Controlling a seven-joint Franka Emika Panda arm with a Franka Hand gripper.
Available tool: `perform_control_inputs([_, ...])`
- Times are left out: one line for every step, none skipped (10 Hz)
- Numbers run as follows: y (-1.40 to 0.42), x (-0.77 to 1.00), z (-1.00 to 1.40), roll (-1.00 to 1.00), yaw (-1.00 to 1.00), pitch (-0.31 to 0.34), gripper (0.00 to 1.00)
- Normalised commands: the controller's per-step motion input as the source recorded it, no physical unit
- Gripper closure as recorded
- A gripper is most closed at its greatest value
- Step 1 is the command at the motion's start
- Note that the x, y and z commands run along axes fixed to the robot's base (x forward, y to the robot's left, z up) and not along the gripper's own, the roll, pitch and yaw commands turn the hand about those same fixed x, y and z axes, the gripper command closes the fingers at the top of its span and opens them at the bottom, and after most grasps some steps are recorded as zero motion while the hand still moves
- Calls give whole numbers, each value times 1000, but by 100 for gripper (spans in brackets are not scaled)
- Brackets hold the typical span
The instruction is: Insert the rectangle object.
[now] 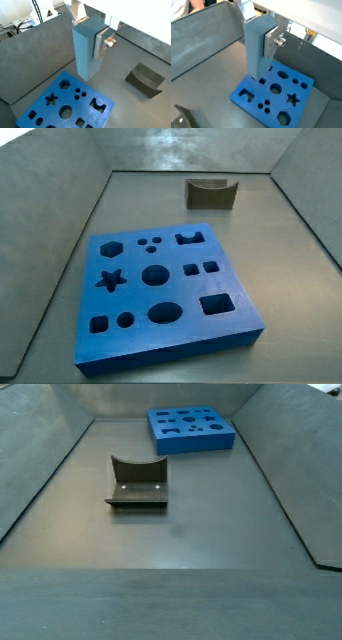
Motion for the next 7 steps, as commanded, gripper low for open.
perform_control_inputs([419, 529, -672, -108, -71, 272, 100])
perform_control_inputs([290, 486, -557, -106, -60, 225, 100])
perform_control_inputs([84, 312, -177, -67, -31, 130, 100])
perform_control_inputs([-495, -275, 923, 134, -153, 53, 100])
perform_control_inputs([-460, -368, 885, 148, -130, 45, 100])
perform_control_inputs([-273, -267, 584, 116, -63, 8, 100])
perform_control_inputs([-147, -115, 264, 65, -33, 4, 100])
